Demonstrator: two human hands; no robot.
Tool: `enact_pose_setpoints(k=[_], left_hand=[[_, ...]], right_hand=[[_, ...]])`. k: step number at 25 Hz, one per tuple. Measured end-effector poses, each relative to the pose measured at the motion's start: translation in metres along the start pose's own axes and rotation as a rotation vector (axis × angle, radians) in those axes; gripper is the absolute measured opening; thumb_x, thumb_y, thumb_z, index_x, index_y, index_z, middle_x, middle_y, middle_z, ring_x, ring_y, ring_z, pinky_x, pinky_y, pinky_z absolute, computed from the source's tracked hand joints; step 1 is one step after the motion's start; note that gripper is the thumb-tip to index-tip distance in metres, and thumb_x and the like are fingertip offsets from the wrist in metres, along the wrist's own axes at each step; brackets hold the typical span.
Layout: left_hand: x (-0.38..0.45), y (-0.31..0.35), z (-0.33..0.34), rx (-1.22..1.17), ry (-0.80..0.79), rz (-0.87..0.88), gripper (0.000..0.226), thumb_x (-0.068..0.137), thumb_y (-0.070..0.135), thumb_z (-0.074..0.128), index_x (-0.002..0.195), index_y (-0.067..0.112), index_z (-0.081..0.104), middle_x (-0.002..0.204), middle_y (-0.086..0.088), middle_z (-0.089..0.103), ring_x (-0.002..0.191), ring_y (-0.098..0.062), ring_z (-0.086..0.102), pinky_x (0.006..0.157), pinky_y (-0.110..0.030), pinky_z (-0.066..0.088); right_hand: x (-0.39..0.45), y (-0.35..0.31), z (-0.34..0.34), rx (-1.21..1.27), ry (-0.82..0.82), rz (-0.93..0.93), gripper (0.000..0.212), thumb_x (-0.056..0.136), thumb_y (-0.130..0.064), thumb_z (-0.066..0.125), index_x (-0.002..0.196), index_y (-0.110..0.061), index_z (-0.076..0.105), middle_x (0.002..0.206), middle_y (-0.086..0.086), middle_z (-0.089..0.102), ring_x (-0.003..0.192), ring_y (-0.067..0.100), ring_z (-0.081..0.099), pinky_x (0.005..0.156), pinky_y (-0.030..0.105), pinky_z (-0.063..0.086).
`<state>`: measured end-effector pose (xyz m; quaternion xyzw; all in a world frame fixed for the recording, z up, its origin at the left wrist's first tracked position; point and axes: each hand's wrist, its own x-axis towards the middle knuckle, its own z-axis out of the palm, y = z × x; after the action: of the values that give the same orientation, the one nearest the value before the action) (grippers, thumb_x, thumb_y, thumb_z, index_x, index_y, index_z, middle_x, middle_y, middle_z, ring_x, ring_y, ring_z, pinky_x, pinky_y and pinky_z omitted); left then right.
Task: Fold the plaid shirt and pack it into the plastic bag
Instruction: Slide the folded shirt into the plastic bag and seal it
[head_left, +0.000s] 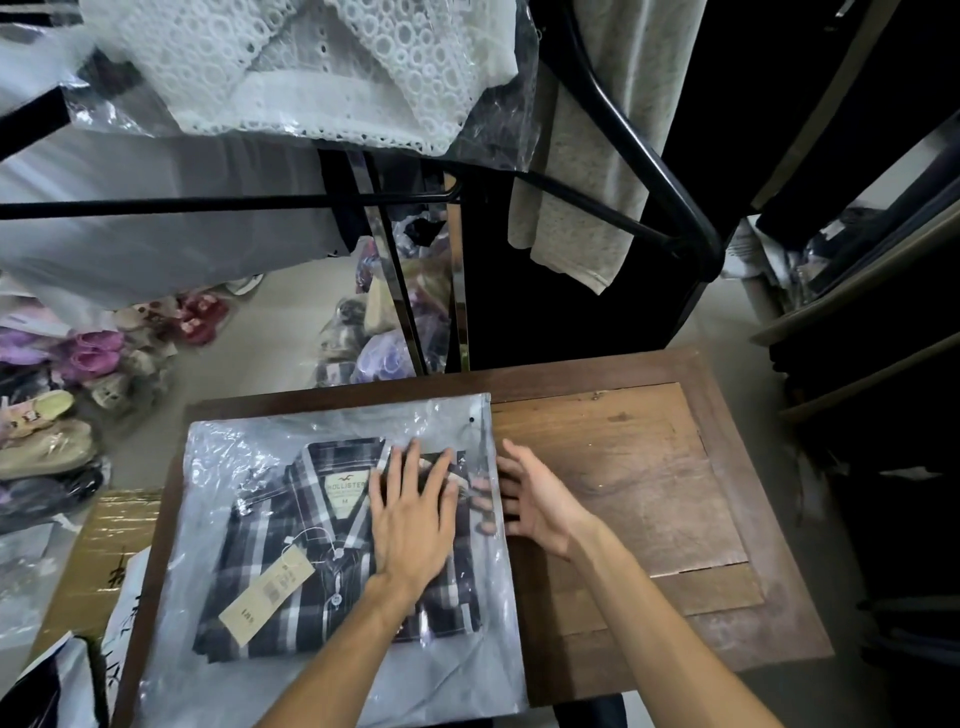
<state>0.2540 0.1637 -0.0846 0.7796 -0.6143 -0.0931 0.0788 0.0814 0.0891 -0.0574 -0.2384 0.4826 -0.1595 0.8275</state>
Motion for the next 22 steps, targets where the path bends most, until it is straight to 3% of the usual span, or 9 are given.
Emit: enact_pose_setpoints(k=[4, 6, 8, 10, 12, 13, 15, 18, 22], left_hand=[[0.0, 0.0, 0.012, 0.053, -0.092, -0.011, 0.058, 0.103, 0.056, 0.016, 0.155, 0.037, 0.033, 0.167, -0.008, 0.023, 0.157, -0.03, 0.011, 0.124, -0.061, 0.005], [0.001, 0.002, 0.012, 0.087, -0.112, -0.037, 0.057, 0.102, 0.056, 0.02, 0.154, 0.037, 0.035, 0.166, -0.01, 0.027, 0.156, -0.031, 0.015, 0.122, -0.065, 0.005], [0.004, 0.005, 0.009, 0.129, -0.129, -0.058, 0.055, 0.1, 0.054, 0.03, 0.149, 0.035, 0.046, 0.161, -0.011, 0.038, 0.152, -0.033, 0.026, 0.118, -0.07, 0.007], [0.017, 0.013, 0.0, 0.142, -0.114, -0.067, 0.048, 0.093, 0.05, 0.04, 0.132, 0.032, 0.061, 0.149, -0.011, 0.05, 0.141, -0.033, 0.042, 0.114, -0.07, 0.013], [0.042, 0.023, -0.011, 0.135, -0.065, -0.032, 0.043, 0.092, 0.043, 0.038, 0.125, 0.029, 0.063, 0.142, -0.007, 0.055, 0.128, -0.028, 0.049, 0.108, -0.058, 0.03], [0.057, 0.029, -0.017, 0.138, -0.098, 0.002, 0.044, 0.095, 0.039, 0.037, 0.133, 0.031, 0.058, 0.145, -0.004, 0.052, 0.128, -0.026, 0.047, 0.104, -0.053, 0.034], [0.084, 0.038, -0.022, 0.129, -0.245, -0.005, 0.053, 0.101, 0.035, 0.038, 0.153, 0.042, 0.034, 0.16, -0.005, 0.031, 0.139, -0.03, 0.033, 0.107, -0.056, 0.032], [0.094, 0.044, -0.019, 0.109, -0.45, -0.113, 0.062, 0.104, 0.034, 0.035, 0.158, 0.05, 0.008, 0.169, -0.003, 0.001, 0.151, -0.038, 0.007, 0.112, -0.072, 0.021], [0.095, 0.042, -0.021, 0.089, -0.489, -0.102, 0.06, 0.104, 0.032, 0.033, 0.157, 0.049, 0.012, 0.169, -0.001, -0.001, 0.15, -0.039, 0.004, 0.112, -0.074, 0.018]], right_hand=[[0.017, -0.003, 0.007, -0.081, 0.18, -0.1, 0.037, 0.097, -0.037, 0.067, 0.126, -0.015, 0.065, 0.113, 0.007, 0.077, 0.099, 0.025, 0.074, 0.096, 0.047, 0.058], [0.028, -0.007, 0.013, -0.095, 0.295, -0.162, 0.045, 0.09, -0.032, 0.074, 0.129, -0.013, 0.062, 0.116, 0.008, 0.076, 0.105, 0.025, 0.073, 0.1, 0.047, 0.057], [0.038, -0.015, 0.017, -0.163, 0.421, -0.249, 0.053, 0.082, -0.034, 0.079, 0.128, -0.021, 0.056, 0.11, 0.002, 0.072, 0.103, 0.02, 0.07, 0.103, 0.044, 0.054], [0.05, -0.022, 0.02, -0.207, 0.483, -0.317, 0.051, 0.086, -0.029, 0.078, 0.131, -0.028, 0.053, 0.1, -0.007, 0.068, 0.095, 0.011, 0.067, 0.102, 0.04, 0.053], [0.063, -0.03, 0.022, -0.215, 0.569, -0.326, 0.044, 0.078, -0.044, 0.078, 0.117, -0.025, 0.071, 0.099, -0.003, 0.076, 0.094, 0.017, 0.072, 0.097, 0.045, 0.058], [0.071, -0.031, 0.019, -0.236, 0.613, -0.319, 0.038, 0.072, -0.051, 0.076, 0.1, -0.026, 0.077, 0.094, -0.001, 0.079, 0.091, 0.021, 0.074, 0.091, 0.047, 0.06], [0.075, -0.033, 0.019, -0.327, 0.666, -0.318, 0.024, 0.078, -0.048, 0.075, 0.079, -0.024, 0.079, 0.08, -0.002, 0.079, 0.081, 0.02, 0.075, 0.08, 0.042, 0.062], [0.076, -0.035, 0.018, -0.467, 0.714, -0.369, 0.024, 0.09, -0.038, 0.072, 0.081, -0.018, 0.082, 0.073, 0.0, 0.077, 0.074, 0.016, 0.07, 0.071, 0.029, 0.053], [0.081, -0.045, 0.027, -0.622, 0.799, -0.381, 0.024, 0.09, -0.037, 0.071, 0.094, -0.017, 0.083, 0.094, 0.006, 0.081, 0.097, 0.024, 0.073, 0.082, 0.028, 0.051]])
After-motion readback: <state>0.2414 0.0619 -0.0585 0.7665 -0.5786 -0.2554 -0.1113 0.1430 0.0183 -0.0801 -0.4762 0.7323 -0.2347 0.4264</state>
